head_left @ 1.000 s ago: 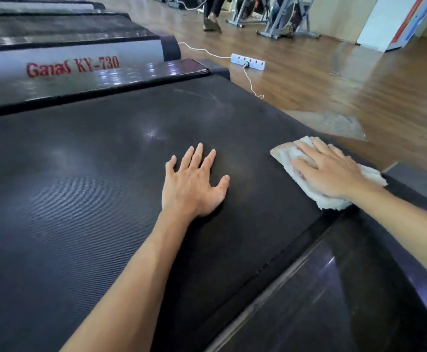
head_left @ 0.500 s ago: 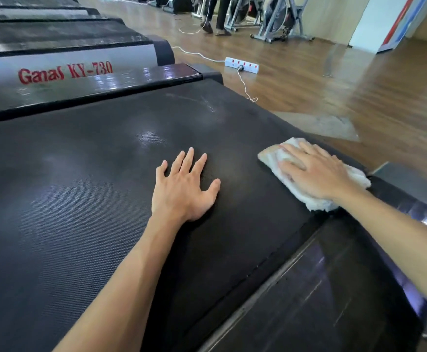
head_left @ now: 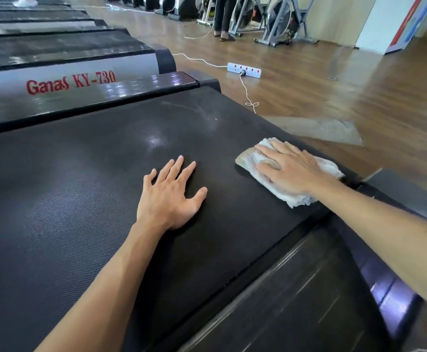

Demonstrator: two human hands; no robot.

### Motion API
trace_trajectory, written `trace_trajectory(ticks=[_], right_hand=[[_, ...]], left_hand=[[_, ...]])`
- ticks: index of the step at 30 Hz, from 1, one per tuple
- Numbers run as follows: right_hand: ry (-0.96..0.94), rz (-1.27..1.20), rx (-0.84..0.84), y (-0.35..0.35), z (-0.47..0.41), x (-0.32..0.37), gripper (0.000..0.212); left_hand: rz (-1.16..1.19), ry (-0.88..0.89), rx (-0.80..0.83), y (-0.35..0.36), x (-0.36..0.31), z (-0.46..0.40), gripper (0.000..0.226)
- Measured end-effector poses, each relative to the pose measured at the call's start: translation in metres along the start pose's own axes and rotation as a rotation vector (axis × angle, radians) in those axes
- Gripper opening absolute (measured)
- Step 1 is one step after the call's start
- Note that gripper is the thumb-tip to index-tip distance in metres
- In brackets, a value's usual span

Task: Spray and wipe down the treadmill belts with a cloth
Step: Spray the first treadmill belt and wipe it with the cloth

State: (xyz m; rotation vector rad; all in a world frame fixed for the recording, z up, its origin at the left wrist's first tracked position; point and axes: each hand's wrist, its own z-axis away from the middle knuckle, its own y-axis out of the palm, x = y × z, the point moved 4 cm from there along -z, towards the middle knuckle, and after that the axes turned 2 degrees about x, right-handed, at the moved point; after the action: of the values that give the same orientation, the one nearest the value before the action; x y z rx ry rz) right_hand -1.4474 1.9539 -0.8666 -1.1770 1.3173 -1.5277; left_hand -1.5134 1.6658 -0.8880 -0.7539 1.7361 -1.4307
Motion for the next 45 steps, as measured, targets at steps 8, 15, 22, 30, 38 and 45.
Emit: trace_trajectory(ticks=[8, 15, 22, 30, 38, 45], right_hand=[[-0.232, 0.017, 0.055, -0.009, -0.074, 0.01, 0.083], [-0.366, -0.013, 0.01, -0.008, -0.144, 0.025, 0.076], [-0.364, -0.059, -0.047, -0.004, -0.166, 0.018, 0.068], [-0.4, -0.04, -0.097, -0.004, -0.155, 0.012, 0.064], [-0.567, -0.044, 0.006, -0.014, -0.051, -0.034, 0.06], [-0.428, -0.042, 0.038, -0.017, -0.058, -0.045, 0.063]], left_hand=[[0.065, -0.055, -0.051, -0.008, -0.002, -0.006, 0.09], [0.085, -0.195, -0.066, -0.028, -0.007, -0.031, 0.089], [0.039, -0.2, -0.034, -0.054, -0.042, -0.059, 0.085], [0.042, -0.219, -0.076, -0.042, -0.017, -0.061, 0.091], [0.073, -0.145, 0.007, -0.017, -0.026, -0.051, 0.091], [0.049, -0.052, 0.059, 0.001, -0.048, -0.04, 0.089]])
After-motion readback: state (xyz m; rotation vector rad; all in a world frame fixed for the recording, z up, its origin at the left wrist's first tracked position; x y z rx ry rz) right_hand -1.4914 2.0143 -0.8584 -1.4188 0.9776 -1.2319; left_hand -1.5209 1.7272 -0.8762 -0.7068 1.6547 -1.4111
